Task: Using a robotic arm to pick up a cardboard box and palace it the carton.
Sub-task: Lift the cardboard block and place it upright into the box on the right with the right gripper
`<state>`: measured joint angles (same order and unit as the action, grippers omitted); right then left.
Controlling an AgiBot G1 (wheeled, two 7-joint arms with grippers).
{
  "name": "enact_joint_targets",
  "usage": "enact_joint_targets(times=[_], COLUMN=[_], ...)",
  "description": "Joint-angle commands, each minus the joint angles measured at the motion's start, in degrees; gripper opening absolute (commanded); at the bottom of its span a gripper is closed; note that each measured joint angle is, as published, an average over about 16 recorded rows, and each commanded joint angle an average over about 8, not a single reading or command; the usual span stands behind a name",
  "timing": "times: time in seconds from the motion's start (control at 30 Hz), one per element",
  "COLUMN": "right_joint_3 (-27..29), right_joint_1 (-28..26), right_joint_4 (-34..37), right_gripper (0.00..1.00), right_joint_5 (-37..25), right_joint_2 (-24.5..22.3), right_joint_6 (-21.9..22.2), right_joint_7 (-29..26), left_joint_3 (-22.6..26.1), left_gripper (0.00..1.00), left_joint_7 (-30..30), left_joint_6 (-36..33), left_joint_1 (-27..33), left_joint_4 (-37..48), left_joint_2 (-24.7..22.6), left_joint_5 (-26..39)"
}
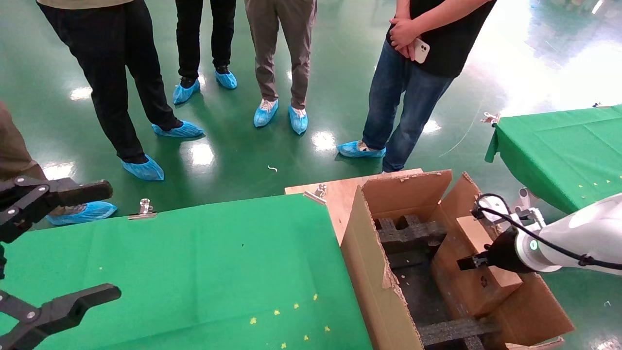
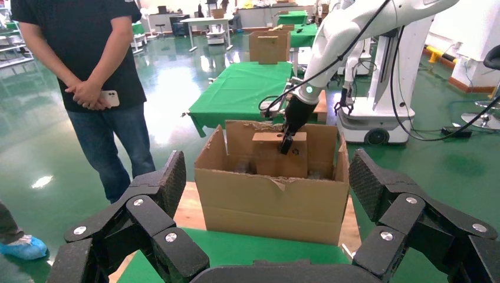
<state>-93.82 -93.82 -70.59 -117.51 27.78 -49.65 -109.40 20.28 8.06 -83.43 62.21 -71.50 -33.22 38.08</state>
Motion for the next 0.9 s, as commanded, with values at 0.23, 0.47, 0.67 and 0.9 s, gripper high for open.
enact_joint_targets(times=[0.23, 0.47, 0.67, 0.9], right_joint_3=[-0.8, -1.3, -1.6, -1.6], right_joint_1=[2.7, 4.7, 6.3, 7.2], right_joint_4=[4.1, 8.1, 11.3, 14.1], right_gripper=[0.0, 0.0, 0.0, 0.26], right_joint_5=[1.2, 3.2, 5.2, 7.1], right_joint_2=[2.4, 4.7, 6.4, 7.8], right_joint_6=[2.7, 4.5, 5.4, 6.1], right_joint_7=[1.4, 4.1, 6.5, 8.8], left_joint_3=[0.0, 0.0, 0.0, 0.0], left_gripper=[1.0, 1.0, 1.0, 1.0], left_joint_7=[0.0, 0.0, 0.0, 0.0], left_joint_6=[0.0, 0.0, 0.0, 0.0], left_joint_1=[0.0, 0.0, 0.0, 0.0], left_joint_4=[0.0, 0.0, 0.0, 0.0], left_joint_2=[0.0, 0.0, 0.0, 0.0], left_joint_5=[0.0, 0.0, 0.0, 0.0])
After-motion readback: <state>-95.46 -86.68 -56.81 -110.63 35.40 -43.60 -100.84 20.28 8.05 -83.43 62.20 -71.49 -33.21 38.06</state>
